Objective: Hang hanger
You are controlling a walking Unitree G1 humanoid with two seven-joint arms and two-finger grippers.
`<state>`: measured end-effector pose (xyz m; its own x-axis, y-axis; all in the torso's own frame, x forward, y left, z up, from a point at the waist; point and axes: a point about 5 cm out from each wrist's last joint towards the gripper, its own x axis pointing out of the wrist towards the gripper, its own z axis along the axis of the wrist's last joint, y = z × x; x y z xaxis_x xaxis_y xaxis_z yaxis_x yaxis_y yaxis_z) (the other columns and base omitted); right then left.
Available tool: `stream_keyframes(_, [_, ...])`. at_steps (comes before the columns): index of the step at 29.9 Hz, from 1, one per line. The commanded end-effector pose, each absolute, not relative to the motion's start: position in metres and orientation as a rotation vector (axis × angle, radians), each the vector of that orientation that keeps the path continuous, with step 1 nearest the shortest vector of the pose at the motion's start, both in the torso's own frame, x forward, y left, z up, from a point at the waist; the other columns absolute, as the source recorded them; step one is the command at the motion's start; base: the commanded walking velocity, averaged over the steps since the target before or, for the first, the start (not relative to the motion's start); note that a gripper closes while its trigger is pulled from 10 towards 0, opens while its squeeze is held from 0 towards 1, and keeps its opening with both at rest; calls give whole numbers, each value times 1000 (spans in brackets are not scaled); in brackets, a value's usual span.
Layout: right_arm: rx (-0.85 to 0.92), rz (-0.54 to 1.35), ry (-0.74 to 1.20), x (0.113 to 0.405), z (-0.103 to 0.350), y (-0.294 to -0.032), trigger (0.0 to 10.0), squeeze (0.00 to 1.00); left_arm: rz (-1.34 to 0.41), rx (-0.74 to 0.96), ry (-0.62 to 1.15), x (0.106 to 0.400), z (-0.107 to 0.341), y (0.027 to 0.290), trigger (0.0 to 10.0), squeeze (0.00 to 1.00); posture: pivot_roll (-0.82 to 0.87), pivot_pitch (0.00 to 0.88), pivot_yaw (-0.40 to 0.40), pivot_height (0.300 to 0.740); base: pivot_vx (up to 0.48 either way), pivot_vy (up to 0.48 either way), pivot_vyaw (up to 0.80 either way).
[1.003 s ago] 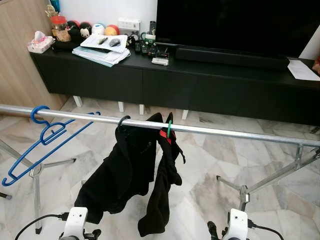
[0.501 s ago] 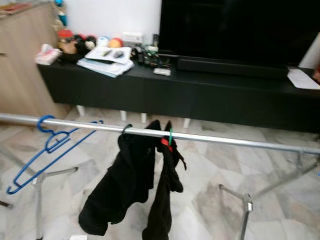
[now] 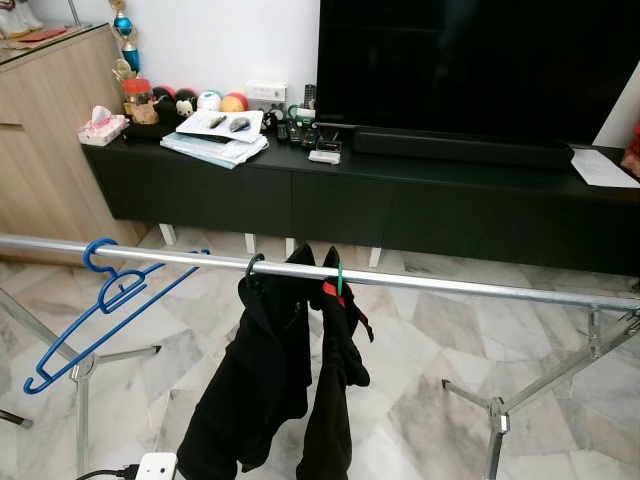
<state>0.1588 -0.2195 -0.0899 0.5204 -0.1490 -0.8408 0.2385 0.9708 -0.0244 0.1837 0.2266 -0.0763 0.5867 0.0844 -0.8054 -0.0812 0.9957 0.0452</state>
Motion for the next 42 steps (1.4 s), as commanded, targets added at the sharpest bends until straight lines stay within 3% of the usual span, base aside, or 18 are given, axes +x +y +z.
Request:
stream_keyframes(1, [105,-237,986,161,-89,-218,10000,0,109,13,944,182,-76,231,10000,0,-67,0,-4,740,0,0,0])
stream_keyframes(27, [133,-244,982,172,-86,-211,10000,0,169,22,1039,148,-83,259,10000,0,-59,0,22,740,0,0,0])
stream_keyframes(42, [129,-242,982,170,-87,-211,10000,0,170,13,1057,144,-86,255,10000,0,-71,0,16,740,0,52,0])
